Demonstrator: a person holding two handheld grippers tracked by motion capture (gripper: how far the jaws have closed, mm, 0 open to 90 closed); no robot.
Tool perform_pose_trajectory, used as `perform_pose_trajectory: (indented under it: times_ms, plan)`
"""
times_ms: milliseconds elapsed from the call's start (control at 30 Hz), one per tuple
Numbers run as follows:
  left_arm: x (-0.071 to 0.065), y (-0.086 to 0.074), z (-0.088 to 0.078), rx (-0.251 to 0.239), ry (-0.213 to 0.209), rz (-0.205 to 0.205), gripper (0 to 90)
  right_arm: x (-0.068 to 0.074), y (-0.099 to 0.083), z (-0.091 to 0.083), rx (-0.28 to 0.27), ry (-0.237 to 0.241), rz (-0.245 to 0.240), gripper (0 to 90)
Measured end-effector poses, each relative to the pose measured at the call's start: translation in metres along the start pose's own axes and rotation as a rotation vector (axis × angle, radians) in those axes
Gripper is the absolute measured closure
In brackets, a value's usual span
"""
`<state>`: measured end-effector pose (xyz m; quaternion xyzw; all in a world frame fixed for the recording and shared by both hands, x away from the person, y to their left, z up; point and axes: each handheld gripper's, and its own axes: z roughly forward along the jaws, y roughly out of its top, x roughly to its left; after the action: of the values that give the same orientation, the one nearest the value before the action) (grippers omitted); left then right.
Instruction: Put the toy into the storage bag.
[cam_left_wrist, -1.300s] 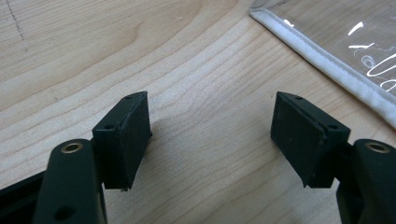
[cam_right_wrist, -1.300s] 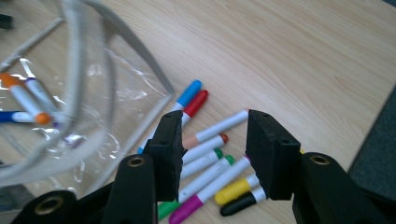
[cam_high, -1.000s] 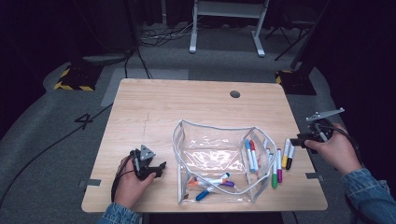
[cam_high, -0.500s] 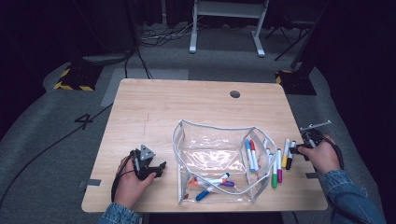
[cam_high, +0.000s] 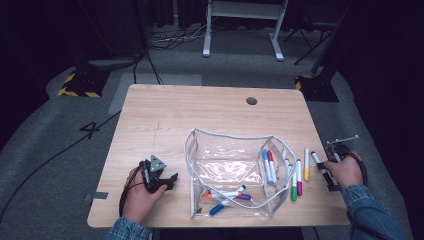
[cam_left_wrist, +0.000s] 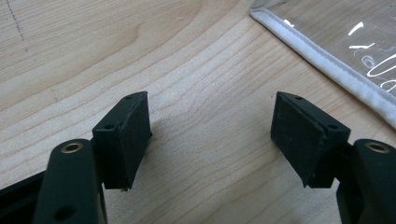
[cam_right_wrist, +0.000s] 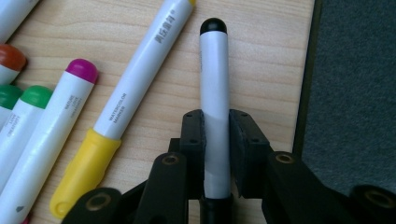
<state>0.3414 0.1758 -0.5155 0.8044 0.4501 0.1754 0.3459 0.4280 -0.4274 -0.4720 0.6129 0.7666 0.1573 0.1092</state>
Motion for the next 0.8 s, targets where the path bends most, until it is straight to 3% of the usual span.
perform_pose_trajectory:
  times_ms: [200,400,567,800]
  plan:
    - [0.000,0.000,0.000,0.000,0.000,0.000,29.1,-0.003,-0.001,-0.006,-0.014,0.027,0.029,77.0]
    - [0.000,0.000,0.000,0.000,0.000,0.000,29.1,0.001,0.002,-0.019,-0.039,0.052,0.019,77.0]
    - [0.000,0.000,0.000,0.000,0.000,0.000,29.1,0.007,0.010,-0.042,-0.077,0.066,-0.021,77.0]
    - [0.000,0.000,0.000,0.000,0.000,0.000,29.1,0.024,0.024,-0.088,-0.143,0.091,-0.102,77.0]
